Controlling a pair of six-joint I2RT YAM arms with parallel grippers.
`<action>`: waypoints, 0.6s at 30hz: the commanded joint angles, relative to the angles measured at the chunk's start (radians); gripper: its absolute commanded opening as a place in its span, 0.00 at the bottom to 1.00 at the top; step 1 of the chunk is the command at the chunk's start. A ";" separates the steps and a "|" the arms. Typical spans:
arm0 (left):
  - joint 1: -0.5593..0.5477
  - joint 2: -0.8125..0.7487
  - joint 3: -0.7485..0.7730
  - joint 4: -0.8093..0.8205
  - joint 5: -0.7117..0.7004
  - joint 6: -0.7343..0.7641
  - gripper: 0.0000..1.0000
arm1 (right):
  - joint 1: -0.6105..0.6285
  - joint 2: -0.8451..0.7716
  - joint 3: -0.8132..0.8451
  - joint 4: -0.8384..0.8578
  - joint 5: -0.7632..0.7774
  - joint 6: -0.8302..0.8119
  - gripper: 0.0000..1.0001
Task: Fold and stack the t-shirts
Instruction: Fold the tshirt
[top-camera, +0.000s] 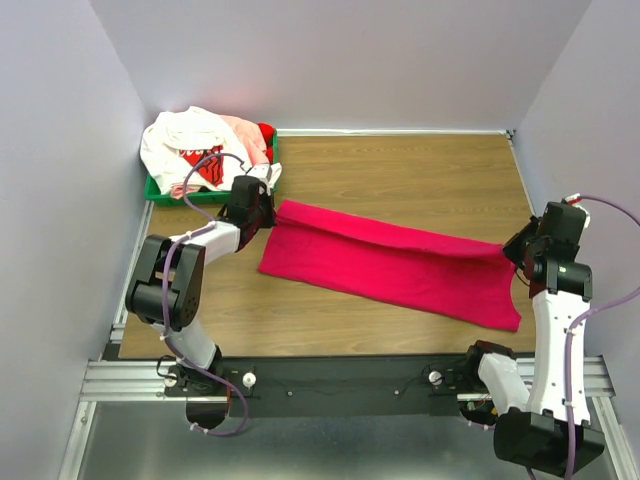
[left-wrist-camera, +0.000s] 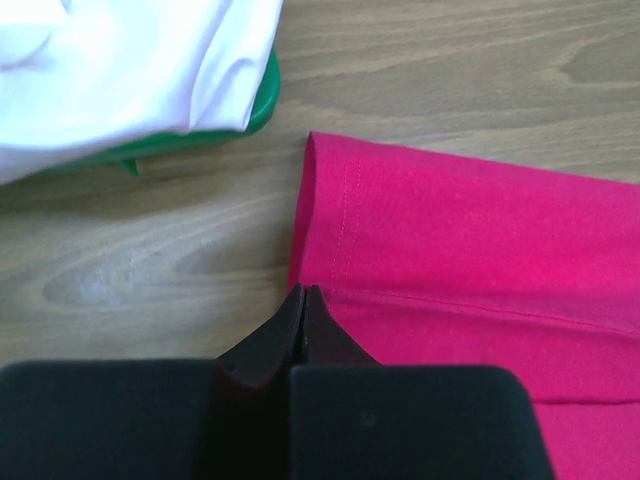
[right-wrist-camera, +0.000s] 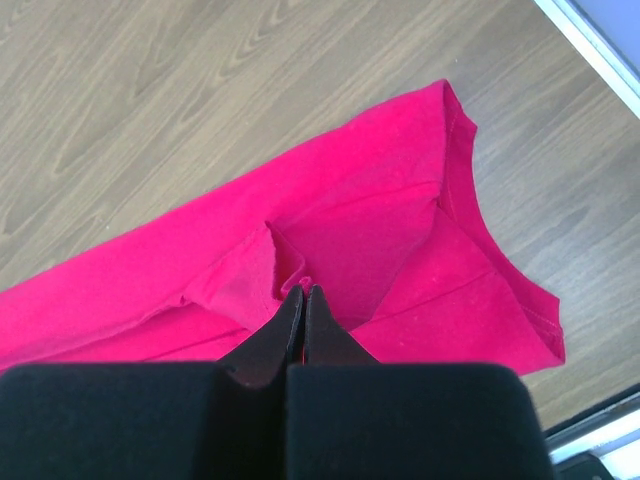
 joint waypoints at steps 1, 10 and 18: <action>0.000 -0.086 -0.056 0.015 -0.042 -0.036 0.01 | 0.007 -0.023 -0.002 -0.061 0.032 -0.012 0.01; -0.002 -0.261 -0.209 0.017 -0.045 -0.090 0.57 | 0.007 -0.061 0.064 -0.095 0.009 -0.019 0.65; -0.003 -0.347 -0.263 0.097 0.040 -0.087 0.56 | 0.027 0.080 0.007 0.068 -0.138 -0.007 0.63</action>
